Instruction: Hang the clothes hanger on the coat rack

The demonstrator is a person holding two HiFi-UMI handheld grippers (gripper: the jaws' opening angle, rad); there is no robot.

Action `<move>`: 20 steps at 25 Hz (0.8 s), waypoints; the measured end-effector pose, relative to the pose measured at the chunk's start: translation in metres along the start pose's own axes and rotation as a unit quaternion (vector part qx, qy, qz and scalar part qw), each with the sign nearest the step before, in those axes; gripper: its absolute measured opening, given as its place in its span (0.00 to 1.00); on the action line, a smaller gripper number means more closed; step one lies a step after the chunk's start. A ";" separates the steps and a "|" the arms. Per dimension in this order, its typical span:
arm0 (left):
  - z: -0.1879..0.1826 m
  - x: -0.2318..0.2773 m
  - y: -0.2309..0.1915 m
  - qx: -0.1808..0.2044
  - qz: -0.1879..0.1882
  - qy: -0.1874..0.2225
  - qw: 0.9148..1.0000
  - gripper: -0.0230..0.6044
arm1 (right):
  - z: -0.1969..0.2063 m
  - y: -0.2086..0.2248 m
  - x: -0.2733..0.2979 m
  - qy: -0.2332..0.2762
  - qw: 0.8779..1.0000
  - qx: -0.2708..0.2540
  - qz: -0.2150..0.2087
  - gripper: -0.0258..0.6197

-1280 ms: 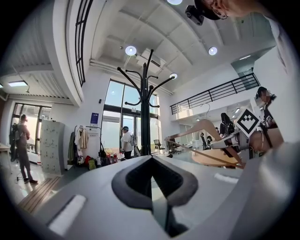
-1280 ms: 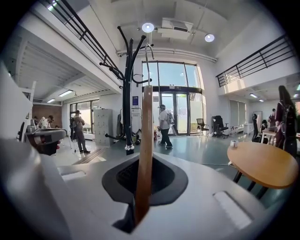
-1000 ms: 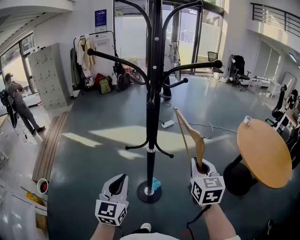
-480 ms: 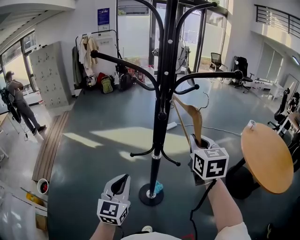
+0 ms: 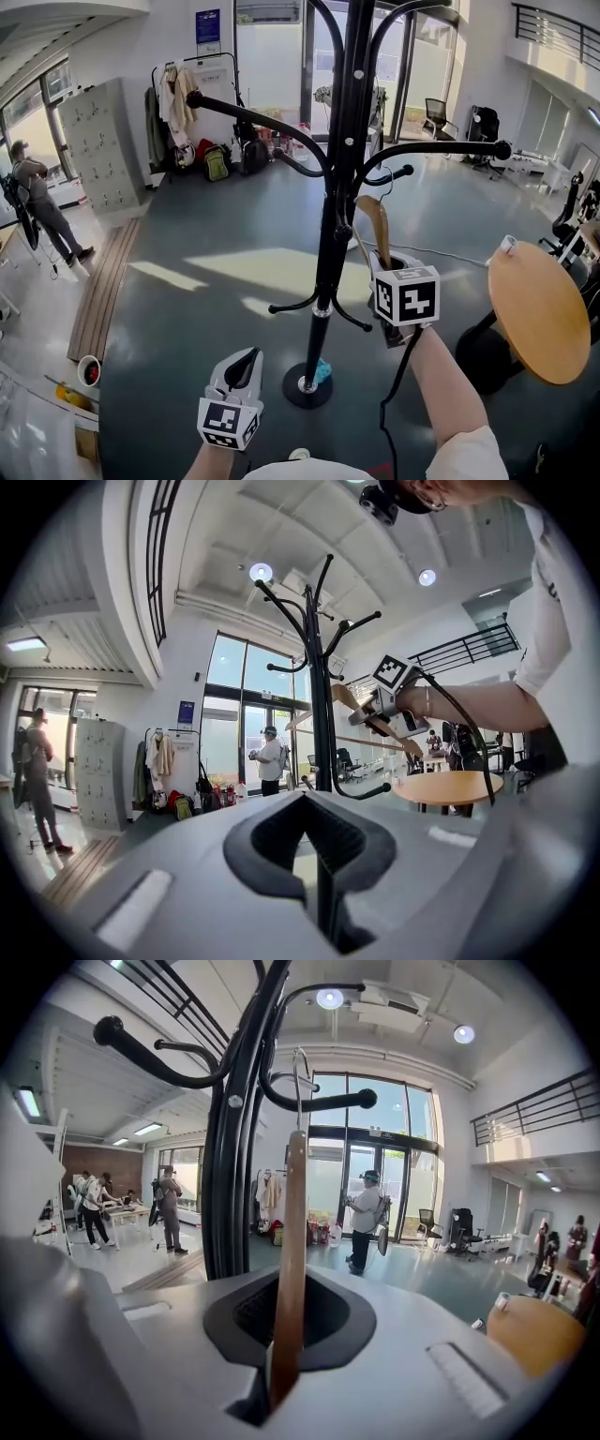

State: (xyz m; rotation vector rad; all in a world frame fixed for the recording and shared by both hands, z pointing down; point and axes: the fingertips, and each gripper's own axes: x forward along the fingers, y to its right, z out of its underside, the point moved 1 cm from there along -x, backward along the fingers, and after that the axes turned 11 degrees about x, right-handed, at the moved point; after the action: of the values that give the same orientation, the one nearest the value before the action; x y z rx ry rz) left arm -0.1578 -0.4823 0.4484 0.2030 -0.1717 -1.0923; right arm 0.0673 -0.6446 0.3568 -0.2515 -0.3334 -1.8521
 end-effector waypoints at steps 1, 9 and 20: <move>0.001 0.000 -0.001 0.000 0.000 -0.001 1.000 0.04 | 0.003 0.000 0.004 -0.003 1.000 0.003 0.001 0.09; 0.012 0.001 -0.010 -0.002 -0.003 -0.012 1.000 0.04 | 0.013 0.000 0.025 -0.023 1.000 0.014 -0.003 0.09; 0.018 -0.005 -0.008 -0.001 -0.005 -0.020 1.000 0.04 | 0.027 0.002 0.031 -0.028 0.999 0.023 -0.005 0.09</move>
State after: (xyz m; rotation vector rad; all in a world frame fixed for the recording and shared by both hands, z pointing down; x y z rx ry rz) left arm -0.1715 -0.4825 0.4640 0.1808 -0.2048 -1.1075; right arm 0.0602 -0.6633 0.3922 -0.2715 -0.4167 -1.8464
